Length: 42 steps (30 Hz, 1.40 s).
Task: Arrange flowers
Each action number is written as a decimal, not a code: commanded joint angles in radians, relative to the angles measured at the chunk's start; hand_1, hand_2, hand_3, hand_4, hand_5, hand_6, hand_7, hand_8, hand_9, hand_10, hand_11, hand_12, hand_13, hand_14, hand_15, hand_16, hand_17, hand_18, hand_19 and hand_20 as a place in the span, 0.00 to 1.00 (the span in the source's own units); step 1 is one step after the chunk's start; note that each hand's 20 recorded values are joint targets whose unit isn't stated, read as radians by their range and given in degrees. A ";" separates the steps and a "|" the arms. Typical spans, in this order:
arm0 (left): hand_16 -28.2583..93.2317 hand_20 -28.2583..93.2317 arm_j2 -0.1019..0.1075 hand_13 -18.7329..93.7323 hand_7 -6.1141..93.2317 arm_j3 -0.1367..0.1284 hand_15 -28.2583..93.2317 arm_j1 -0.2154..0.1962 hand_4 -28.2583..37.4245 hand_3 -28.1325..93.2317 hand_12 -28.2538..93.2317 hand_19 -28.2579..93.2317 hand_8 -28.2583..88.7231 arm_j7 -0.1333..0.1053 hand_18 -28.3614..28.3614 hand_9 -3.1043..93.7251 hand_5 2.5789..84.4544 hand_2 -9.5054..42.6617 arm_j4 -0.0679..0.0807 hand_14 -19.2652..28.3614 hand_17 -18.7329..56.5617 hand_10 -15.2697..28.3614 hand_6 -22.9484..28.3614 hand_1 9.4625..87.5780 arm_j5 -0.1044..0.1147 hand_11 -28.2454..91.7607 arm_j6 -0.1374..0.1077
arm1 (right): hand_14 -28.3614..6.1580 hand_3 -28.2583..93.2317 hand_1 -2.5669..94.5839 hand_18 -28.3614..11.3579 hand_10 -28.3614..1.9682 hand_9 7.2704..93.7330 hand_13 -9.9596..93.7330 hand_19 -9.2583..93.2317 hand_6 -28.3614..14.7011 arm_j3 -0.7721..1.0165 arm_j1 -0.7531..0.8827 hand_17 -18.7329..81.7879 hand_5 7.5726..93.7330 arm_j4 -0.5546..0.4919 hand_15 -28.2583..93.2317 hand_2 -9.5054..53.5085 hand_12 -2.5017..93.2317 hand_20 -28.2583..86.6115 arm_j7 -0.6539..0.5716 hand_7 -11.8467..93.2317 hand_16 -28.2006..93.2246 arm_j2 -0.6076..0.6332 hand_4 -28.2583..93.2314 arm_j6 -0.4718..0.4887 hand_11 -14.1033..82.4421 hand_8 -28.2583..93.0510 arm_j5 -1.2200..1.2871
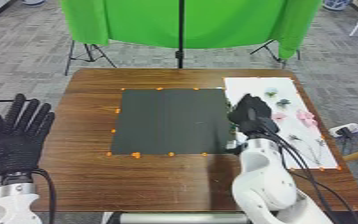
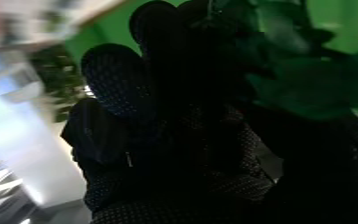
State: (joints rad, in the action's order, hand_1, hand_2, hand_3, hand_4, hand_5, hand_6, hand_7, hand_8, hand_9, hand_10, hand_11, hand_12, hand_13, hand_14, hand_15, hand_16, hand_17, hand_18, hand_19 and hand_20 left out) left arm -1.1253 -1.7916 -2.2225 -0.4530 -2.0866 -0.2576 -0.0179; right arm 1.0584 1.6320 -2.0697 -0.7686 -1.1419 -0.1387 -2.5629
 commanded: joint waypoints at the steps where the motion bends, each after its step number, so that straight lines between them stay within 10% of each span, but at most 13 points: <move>1: 0.21 0.31 0.016 0.39 0.13 0.025 0.39 0.002 0.00 0.85 0.30 0.44 0.17 -0.001 0.74 0.39 0.46 0.39 0.006 0.72 0.15 0.66 0.58 0.19 0.009 0.33 -0.023 | 0.41 0.92 0.55 0.00 0.55 1.00 0.83 1.00 0.60 -0.129 -0.175 0.56 0.97 0.089 0.70 0.00 0.44 0.83 0.098 0.31 0.55 -0.152 0.10 0.014 0.33 0.40 0.027; 6: 0.21 0.31 0.036 0.39 0.13 0.049 0.39 0.030 0.00 0.85 0.30 0.44 0.17 -0.016 0.74 0.39 0.46 0.40 0.010 0.71 0.15 0.66 0.58 0.19 0.066 0.33 -0.017 | 0.41 0.92 0.55 0.00 0.56 1.00 0.83 1.00 0.60 -0.195 -0.222 0.56 0.96 0.211 0.71 0.00 0.45 0.83 0.098 0.32 0.55 -0.241 0.11 0.109 0.32 0.40 0.114; 9: 0.20 0.31 0.053 0.39 0.13 0.064 0.39 0.050 0.00 0.85 0.30 0.44 0.17 -0.006 0.73 0.39 0.46 0.40 0.018 0.71 0.15 0.66 0.58 0.19 0.042 0.33 -0.026 | 0.41 0.91 0.54 0.00 0.56 1.00 0.83 1.00 0.60 -0.219 -0.216 0.56 0.95 0.266 0.71 0.00 0.46 0.83 0.103 0.33 0.55 -0.277 0.11 0.113 0.31 0.40 0.089; 28: 0.21 0.31 0.091 0.40 0.14 0.168 0.38 0.185 0.00 0.86 0.30 0.44 0.17 0.047 0.73 0.40 0.47 0.40 0.077 0.68 0.16 0.65 0.58 0.20 0.076 0.33 -0.029 | 0.39 0.90 0.54 0.00 0.55 0.96 0.77 1.00 0.61 -0.320 -0.198 0.55 0.87 0.478 0.75 0.00 0.51 0.81 0.141 0.42 0.54 -0.396 0.12 0.024 0.31 0.38 -0.092; 42: 0.21 0.31 0.080 0.40 0.14 0.163 0.40 0.155 0.00 0.86 0.30 0.45 0.16 0.043 0.74 0.41 0.48 0.40 0.068 0.71 0.15 0.67 0.60 0.21 0.090 0.34 -0.034 | 0.30 0.93 0.40 0.00 0.35 0.78 0.69 1.00 0.51 -0.285 -0.176 0.52 0.69 0.435 0.83 0.00 0.28 0.79 0.175 0.26 0.43 -0.395 0.02 0.042 0.56 0.13 -0.026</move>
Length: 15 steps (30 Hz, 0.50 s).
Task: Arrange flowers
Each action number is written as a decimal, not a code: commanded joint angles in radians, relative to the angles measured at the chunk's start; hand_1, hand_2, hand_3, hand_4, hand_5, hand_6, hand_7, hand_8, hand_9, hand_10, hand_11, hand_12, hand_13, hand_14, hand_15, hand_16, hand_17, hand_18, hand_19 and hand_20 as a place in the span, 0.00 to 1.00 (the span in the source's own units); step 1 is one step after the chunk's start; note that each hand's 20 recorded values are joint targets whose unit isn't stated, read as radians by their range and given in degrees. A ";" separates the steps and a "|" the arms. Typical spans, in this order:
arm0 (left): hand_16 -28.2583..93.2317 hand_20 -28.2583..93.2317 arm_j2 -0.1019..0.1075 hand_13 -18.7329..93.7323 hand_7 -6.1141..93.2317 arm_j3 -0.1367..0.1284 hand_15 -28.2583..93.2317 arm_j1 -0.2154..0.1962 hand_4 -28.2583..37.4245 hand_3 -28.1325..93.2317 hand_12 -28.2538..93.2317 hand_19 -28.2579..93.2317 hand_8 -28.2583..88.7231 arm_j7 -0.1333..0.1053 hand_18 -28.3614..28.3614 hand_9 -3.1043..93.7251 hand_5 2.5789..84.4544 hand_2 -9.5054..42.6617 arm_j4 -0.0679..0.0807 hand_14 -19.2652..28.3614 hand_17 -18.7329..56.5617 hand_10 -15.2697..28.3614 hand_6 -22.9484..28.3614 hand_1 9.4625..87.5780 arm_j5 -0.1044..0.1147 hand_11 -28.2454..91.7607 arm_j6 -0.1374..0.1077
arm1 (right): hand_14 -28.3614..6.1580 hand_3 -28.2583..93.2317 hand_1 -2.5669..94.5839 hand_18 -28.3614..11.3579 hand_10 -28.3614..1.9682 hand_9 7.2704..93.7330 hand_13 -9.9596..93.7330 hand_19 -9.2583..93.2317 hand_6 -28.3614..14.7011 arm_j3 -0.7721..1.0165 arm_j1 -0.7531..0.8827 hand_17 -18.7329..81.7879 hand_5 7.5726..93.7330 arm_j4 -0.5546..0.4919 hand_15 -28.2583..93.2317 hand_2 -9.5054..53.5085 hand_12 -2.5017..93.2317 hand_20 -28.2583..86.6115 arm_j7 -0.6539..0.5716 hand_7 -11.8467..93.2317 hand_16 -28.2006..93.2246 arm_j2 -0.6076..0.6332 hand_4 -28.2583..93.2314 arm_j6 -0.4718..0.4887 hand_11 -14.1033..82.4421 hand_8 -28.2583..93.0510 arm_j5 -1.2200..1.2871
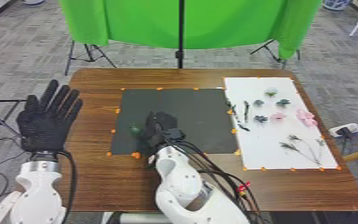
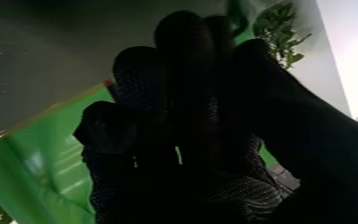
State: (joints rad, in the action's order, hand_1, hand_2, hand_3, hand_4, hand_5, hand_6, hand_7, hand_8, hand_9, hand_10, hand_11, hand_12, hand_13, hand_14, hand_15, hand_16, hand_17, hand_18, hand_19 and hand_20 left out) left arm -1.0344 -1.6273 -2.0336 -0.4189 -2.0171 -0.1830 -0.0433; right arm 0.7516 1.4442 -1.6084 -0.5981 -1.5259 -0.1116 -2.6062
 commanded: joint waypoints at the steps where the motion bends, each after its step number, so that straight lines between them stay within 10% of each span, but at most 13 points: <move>1: 0.21 0.31 -0.012 0.40 0.14 -0.005 0.41 -0.036 0.00 0.86 0.30 0.45 0.16 0.005 0.74 0.41 0.48 0.40 -0.002 0.72 0.15 0.67 0.60 0.21 0.014 0.34 -0.005 | 0.29 0.93 0.41 0.00 0.35 0.77 0.69 1.00 0.50 0.021 0.009 0.52 0.69 -0.035 0.83 0.00 0.28 0.79 0.003 0.25 0.43 -0.003 0.01 0.021 0.56 0.14 0.028; 10: 0.20 0.32 -0.047 0.40 0.14 -0.081 0.42 -0.138 0.00 0.86 0.30 0.46 0.16 -0.040 0.75 0.41 0.48 0.40 -0.047 0.74 0.14 0.69 0.61 0.21 0.014 0.35 -0.017 | 0.26 0.90 0.40 0.00 0.29 0.76 0.68 1.00 0.49 0.025 0.017 0.51 0.71 -0.205 0.84 0.00 0.27 0.77 -0.001 0.24 0.42 0.130 0.03 0.225 0.57 0.14 0.130; 15: 0.20 0.31 -0.050 0.40 0.14 -0.091 0.43 -0.154 0.00 0.86 0.30 0.47 0.16 -0.044 0.75 0.41 0.48 0.40 -0.055 0.74 0.14 0.70 0.62 0.21 0.015 0.35 -0.017 | 0.23 0.89 0.35 0.00 0.27 0.79 0.69 1.00 0.48 0.050 0.058 0.52 0.77 -0.260 0.85 0.18 0.27 0.78 0.009 0.24 0.43 0.141 0.06 0.394 0.57 0.14 0.140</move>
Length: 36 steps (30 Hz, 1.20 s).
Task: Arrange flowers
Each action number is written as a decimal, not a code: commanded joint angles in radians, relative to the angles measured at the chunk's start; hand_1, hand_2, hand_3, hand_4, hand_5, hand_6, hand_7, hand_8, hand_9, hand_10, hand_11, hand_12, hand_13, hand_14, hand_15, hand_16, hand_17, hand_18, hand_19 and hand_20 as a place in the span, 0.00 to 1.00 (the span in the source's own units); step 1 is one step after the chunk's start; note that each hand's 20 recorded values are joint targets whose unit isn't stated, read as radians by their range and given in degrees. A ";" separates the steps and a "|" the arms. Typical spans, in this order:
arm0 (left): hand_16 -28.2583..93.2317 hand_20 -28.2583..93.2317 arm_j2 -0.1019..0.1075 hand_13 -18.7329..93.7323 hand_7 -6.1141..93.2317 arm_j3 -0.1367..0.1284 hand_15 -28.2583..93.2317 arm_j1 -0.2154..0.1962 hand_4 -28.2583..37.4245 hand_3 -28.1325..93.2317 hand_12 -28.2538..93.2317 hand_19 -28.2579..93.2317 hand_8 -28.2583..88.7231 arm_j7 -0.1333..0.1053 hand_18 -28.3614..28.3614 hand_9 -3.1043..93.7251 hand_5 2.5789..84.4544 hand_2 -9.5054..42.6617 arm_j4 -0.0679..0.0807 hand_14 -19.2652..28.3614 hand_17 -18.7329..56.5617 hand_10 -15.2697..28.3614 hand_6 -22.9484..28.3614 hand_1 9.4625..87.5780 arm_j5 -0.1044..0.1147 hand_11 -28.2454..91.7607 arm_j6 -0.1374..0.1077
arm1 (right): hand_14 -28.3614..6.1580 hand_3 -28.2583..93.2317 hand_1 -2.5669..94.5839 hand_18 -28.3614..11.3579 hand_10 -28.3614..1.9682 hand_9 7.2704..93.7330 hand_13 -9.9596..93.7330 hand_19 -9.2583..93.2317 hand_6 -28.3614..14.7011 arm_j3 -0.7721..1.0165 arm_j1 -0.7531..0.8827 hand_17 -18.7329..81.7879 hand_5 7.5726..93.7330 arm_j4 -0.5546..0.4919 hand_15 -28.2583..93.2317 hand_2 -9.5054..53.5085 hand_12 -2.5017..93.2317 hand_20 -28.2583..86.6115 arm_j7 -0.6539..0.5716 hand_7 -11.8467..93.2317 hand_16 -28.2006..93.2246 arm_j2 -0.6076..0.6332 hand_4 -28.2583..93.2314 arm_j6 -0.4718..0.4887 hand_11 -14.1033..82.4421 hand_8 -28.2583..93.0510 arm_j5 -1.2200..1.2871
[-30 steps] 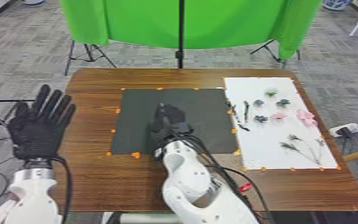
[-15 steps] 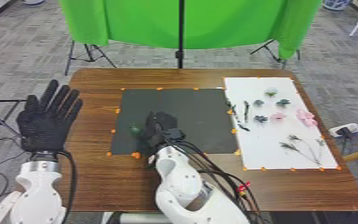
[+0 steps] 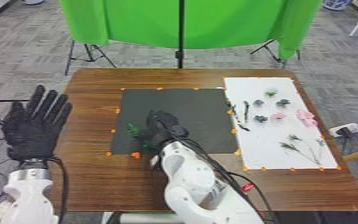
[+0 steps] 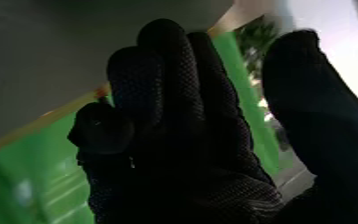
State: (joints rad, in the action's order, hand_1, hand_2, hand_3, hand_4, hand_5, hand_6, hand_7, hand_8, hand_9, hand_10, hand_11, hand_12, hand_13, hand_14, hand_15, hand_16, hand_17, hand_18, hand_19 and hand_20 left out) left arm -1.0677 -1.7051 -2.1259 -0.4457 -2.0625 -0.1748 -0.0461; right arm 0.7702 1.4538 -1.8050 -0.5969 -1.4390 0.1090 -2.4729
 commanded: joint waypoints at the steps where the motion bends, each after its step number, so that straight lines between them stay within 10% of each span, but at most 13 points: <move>1: 0.20 0.31 -0.016 0.40 0.14 -0.013 0.43 -0.063 0.00 0.86 0.30 0.47 0.16 -0.017 0.75 0.41 0.48 0.40 -0.010 0.74 0.14 0.70 0.62 0.21 0.006 0.35 -0.013 | 0.23 0.89 0.35 0.00 0.26 0.79 0.69 1.00 0.48 0.027 0.056 0.52 0.78 -0.069 0.85 0.20 0.27 0.78 0.011 0.24 0.43 0.059 0.06 0.188 0.56 0.14 -0.011; 26: 0.18 0.30 -0.010 0.39 0.11 0.016 0.48 -0.039 0.00 0.83 0.29 0.53 0.17 0.002 0.81 0.42 0.50 0.42 0.005 0.86 0.09 0.80 0.68 0.24 0.008 0.35 -0.006 | 0.25 0.75 0.44 0.00 0.25 0.78 0.69 1.00 0.42 -0.016 0.135 0.51 0.77 -0.097 0.85 0.30 0.26 0.75 0.107 0.23 0.43 0.017 0.08 0.252 0.58 0.13 -0.029; 36: 0.17 0.29 -0.044 0.40 0.12 -0.008 0.48 -0.082 0.00 0.84 0.29 0.53 0.17 -0.017 0.80 0.42 0.50 0.42 -0.011 0.82 0.10 0.78 0.67 0.23 0.012 0.36 -0.004 | 0.25 0.77 0.41 0.00 0.22 0.76 0.68 1.00 0.42 0.102 0.147 0.51 0.72 -0.173 0.86 0.27 0.24 0.75 0.037 0.23 0.42 0.057 0.10 0.229 0.54 0.13 0.118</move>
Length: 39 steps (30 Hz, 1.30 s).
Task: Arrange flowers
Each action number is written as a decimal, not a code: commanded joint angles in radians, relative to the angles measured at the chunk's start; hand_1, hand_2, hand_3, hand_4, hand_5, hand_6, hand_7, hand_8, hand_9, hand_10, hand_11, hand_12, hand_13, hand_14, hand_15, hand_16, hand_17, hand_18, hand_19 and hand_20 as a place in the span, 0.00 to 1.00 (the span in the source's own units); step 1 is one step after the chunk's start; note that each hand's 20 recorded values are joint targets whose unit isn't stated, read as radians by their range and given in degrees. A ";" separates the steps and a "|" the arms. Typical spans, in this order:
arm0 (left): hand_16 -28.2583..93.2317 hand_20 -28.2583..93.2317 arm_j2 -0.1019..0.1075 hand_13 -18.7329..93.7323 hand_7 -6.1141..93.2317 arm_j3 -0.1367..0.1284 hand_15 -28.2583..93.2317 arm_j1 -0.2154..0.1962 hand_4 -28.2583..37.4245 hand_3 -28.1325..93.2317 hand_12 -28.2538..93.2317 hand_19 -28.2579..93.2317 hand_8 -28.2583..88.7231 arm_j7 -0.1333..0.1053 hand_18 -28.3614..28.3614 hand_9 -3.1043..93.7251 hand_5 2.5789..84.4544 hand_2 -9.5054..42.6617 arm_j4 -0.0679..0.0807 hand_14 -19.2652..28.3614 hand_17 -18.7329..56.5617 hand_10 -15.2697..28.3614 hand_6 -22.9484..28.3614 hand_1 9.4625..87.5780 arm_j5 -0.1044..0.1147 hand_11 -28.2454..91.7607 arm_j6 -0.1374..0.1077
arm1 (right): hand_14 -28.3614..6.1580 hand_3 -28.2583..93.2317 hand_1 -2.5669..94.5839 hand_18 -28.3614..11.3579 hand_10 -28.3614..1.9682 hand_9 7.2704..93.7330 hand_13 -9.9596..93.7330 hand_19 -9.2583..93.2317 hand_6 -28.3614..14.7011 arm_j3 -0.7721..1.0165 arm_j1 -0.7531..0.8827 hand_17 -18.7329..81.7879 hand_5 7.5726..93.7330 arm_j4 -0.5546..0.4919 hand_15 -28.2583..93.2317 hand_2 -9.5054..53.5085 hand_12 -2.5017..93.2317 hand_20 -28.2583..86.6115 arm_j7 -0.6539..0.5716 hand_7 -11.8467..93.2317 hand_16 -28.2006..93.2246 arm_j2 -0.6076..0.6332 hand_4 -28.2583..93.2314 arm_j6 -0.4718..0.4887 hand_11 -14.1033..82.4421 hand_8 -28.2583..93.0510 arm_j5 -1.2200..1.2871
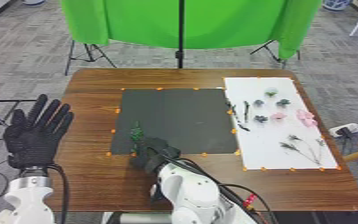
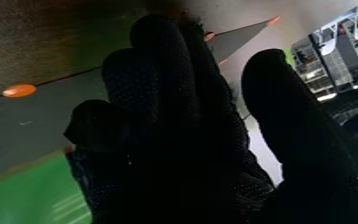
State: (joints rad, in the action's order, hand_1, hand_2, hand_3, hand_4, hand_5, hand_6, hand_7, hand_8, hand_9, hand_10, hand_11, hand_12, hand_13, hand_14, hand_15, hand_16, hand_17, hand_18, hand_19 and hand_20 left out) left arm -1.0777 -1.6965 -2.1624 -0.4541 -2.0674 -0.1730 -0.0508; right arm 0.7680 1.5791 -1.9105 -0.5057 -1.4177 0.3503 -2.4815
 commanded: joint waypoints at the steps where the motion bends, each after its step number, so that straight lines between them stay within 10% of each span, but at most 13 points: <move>1: 0.17 0.29 -0.035 0.40 0.12 -0.022 0.47 -0.054 0.00 0.84 0.29 0.52 0.17 -0.016 0.79 0.42 0.50 0.42 -0.010 0.81 0.10 0.77 0.66 0.22 0.009 0.36 0.000 | 0.25 0.78 0.40 0.00 0.22 0.76 0.68 1.00 0.43 0.137 0.028 0.51 0.72 -0.083 0.86 0.26 0.24 0.75 -0.057 0.23 0.42 0.043 0.10 -0.019 0.54 0.13 0.159; 14: 0.19 0.30 -0.043 0.40 0.15 -0.053 0.42 -0.097 0.00 0.86 0.29 0.46 0.16 -0.043 0.75 0.41 0.48 0.41 -0.033 0.73 0.14 0.69 0.61 0.20 0.006 0.35 -0.005 | 0.27 0.87 0.35 0.00 0.28 0.77 0.68 1.00 0.49 0.576 0.174 0.50 0.69 -0.266 0.84 0.01 0.25 0.75 -0.244 0.21 0.44 0.308 0.05 -0.260 0.45 0.15 0.101; 39: 0.21 0.31 -0.042 0.41 0.14 -0.062 0.43 -0.095 0.00 0.86 0.30 0.45 0.16 -0.025 0.74 0.41 0.48 0.41 -0.028 0.73 0.15 0.68 0.60 0.20 0.008 0.35 0.012 | 0.29 0.85 0.42 0.01 0.27 0.58 0.58 0.97 0.50 0.851 0.463 0.47 0.60 -0.155 0.78 0.00 0.21 0.69 -0.354 0.26 0.37 0.358 0.00 -0.343 0.38 0.13 -0.089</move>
State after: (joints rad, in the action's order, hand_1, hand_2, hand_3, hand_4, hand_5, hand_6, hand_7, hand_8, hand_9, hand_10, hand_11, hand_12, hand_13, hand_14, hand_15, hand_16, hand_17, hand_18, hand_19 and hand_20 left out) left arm -1.1141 -1.7612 -2.2414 -0.4983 -2.1021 -0.1680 -0.0506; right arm 1.6312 2.0333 -2.1377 -0.8527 -1.0454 0.0916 -2.5243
